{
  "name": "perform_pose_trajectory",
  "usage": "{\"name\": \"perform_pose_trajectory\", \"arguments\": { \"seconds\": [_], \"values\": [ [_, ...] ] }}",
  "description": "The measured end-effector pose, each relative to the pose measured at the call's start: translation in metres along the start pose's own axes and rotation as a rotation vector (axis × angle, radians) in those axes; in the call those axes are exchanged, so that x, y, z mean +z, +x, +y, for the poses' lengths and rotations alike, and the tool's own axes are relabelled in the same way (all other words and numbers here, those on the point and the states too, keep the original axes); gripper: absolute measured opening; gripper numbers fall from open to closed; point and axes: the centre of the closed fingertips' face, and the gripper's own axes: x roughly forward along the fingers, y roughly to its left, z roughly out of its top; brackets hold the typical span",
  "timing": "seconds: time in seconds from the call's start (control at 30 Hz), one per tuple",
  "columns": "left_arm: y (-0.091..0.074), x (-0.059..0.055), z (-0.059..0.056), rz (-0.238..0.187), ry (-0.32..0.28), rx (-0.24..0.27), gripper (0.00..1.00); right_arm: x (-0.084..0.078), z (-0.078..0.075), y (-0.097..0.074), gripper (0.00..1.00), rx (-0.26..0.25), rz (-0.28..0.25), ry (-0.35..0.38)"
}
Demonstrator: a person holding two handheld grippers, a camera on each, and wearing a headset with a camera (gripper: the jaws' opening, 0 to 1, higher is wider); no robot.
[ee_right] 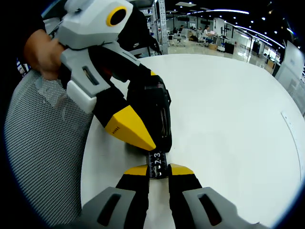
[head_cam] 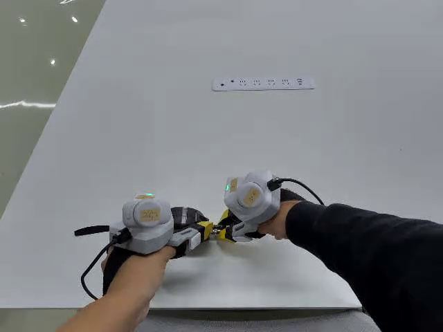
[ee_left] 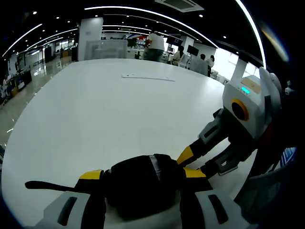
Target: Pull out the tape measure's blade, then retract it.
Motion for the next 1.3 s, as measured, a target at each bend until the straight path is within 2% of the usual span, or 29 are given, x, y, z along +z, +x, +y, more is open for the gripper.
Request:
{"name": "perform_pose_trajectory", "arguments": {
  "seconds": [0.27,0.87,1.3],
  "values": [
    [-0.0016,-0.0013,-0.0009,0.007,-0.001,-0.023,0.58,0.0045,0.0021,0.003,0.11,0.006,-0.008,-0.027],
    [-0.0014,-0.0017,-0.0016,0.019,-0.002,-0.033,0.58,0.0092,0.0025,0.0077,0.11,0.022,-0.002,-0.024],
    [-0.0017,-0.002,-0.0014,0.017,-0.006,-0.032,0.58,0.0097,0.0034,0.0056,0.12,-0.001,-0.024,-0.044]
  ]
}}
